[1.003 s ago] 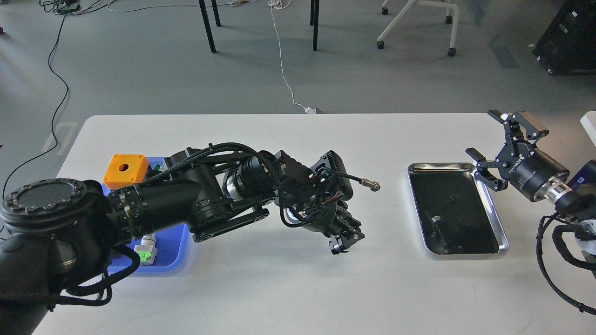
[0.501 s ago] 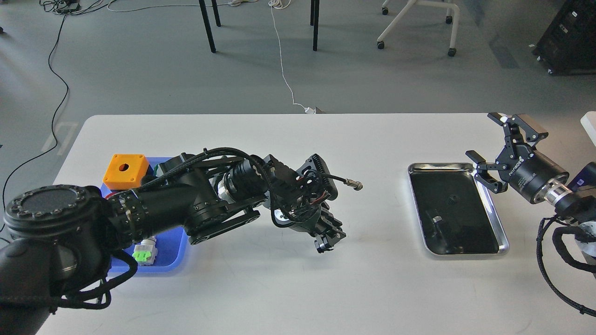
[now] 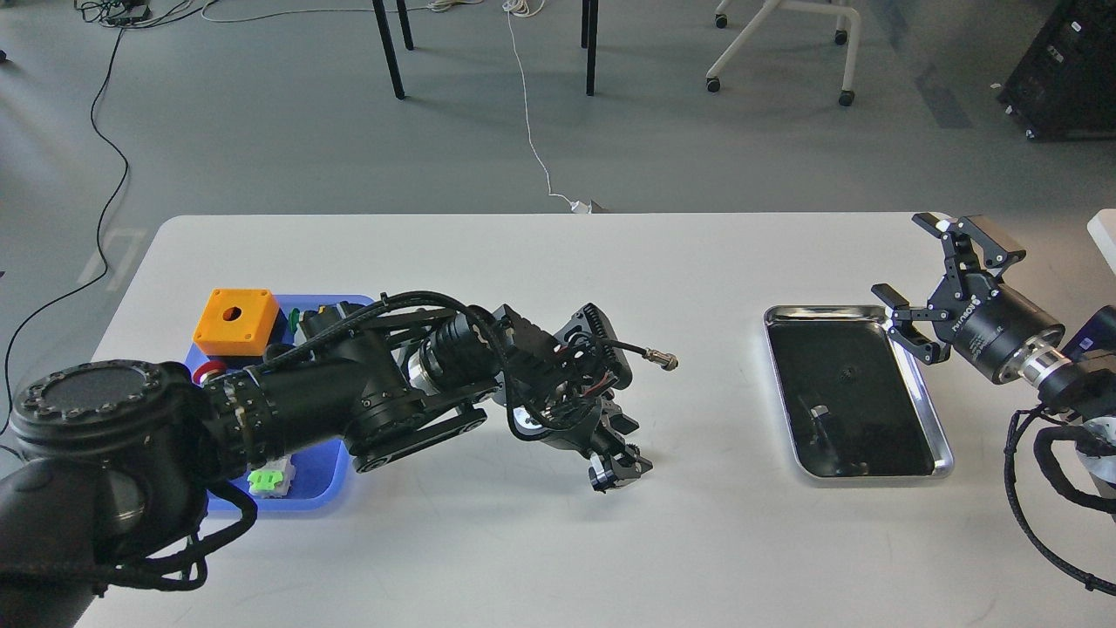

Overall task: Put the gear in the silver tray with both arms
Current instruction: 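Release the gear onto the table and pull the left arm back, then reach the right gripper down toward the gear on the table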

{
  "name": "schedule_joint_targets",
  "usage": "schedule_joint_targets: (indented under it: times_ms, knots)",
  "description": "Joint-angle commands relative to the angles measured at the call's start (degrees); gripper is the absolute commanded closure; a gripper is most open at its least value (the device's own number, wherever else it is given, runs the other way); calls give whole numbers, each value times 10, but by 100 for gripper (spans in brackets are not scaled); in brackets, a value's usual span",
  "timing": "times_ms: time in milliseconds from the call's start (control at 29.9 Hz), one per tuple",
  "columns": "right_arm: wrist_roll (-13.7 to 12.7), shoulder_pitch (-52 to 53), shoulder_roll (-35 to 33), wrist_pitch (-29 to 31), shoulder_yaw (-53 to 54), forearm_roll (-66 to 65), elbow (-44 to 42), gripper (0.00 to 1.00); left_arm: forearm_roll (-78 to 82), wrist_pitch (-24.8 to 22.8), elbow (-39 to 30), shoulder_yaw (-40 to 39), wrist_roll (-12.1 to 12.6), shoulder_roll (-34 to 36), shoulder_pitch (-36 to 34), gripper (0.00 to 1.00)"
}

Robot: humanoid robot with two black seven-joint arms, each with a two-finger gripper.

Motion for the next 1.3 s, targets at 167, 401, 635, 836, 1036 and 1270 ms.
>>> schedule_joint_targets:
  times_ms: [167, 401, 635, 836, 1036, 1270]
  knots:
    - [0, -1, -1, 1, 1, 0, 1, 2, 0, 0, -77, -102, 0, 31, -4, 6]
    - [0, -4, 0, 2, 0, 0, 6, 2, -352, 45, -150, -160, 0, 170, 55, 2]
    - [0, 2, -1, 3, -5, -36, 39, 2, -710, 135, -157, -203, 0, 298, 175, 2]
    - [0, 30, -18, 3, -15, -239, 78, 2, -760, 119, -159, -410, 0, 312, 335, 2]
    - [0, 158, -20, 2, -154, -388, 119, 2, -833, 109, -159, -496, 0, 305, 419, 2]
    - [0, 345, 23, -3, -366, -529, 182, 2, -899, 86, -159, -548, 0, 303, 447, 2]
